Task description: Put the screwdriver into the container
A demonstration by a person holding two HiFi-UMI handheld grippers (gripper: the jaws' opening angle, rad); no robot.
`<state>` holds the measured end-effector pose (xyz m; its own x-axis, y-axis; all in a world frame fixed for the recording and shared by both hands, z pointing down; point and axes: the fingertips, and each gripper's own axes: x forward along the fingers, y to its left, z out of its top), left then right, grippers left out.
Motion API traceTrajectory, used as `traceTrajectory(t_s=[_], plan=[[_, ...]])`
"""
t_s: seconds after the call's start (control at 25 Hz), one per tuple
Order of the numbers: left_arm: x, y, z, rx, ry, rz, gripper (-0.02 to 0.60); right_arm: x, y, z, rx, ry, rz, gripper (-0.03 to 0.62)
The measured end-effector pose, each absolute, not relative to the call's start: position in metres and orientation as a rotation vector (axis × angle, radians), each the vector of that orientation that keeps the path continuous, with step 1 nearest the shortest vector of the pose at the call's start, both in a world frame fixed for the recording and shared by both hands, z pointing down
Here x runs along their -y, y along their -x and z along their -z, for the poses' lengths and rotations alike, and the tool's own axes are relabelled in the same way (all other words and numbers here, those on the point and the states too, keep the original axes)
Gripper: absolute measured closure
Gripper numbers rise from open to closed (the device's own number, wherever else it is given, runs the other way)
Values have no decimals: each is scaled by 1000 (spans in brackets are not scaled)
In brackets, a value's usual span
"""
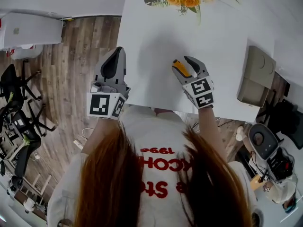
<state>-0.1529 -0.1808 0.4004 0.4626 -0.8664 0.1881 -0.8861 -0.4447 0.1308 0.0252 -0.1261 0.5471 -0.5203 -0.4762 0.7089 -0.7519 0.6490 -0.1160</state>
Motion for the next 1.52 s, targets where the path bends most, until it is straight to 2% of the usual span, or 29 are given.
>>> traceTrajectory(t_s=[0.32,0.56,0.64,0.72,1.08,1.52], plan=[[168,161,-411,1548,-2458,-169,575,111,-16,-588,2083,-731,-483,312],[165,167,-415,1588,-2432,-178,575,116,-19,-595,2070,-713,-510,313],[163,169,-415,1600,-2425,-179,575,118,-21,-595,2061,-710,-501,337],[162,171,-414,1610,-2419,-178,575,119,-22,-593,2046,-708,-481,457],[163,173,-404,1639,-2433,-152,575,125,-19,-579,2091,-763,-507,465],[172,166,-369,1659,-2512,-86,575,149,-14,-498,2376,-966,-396,471]])
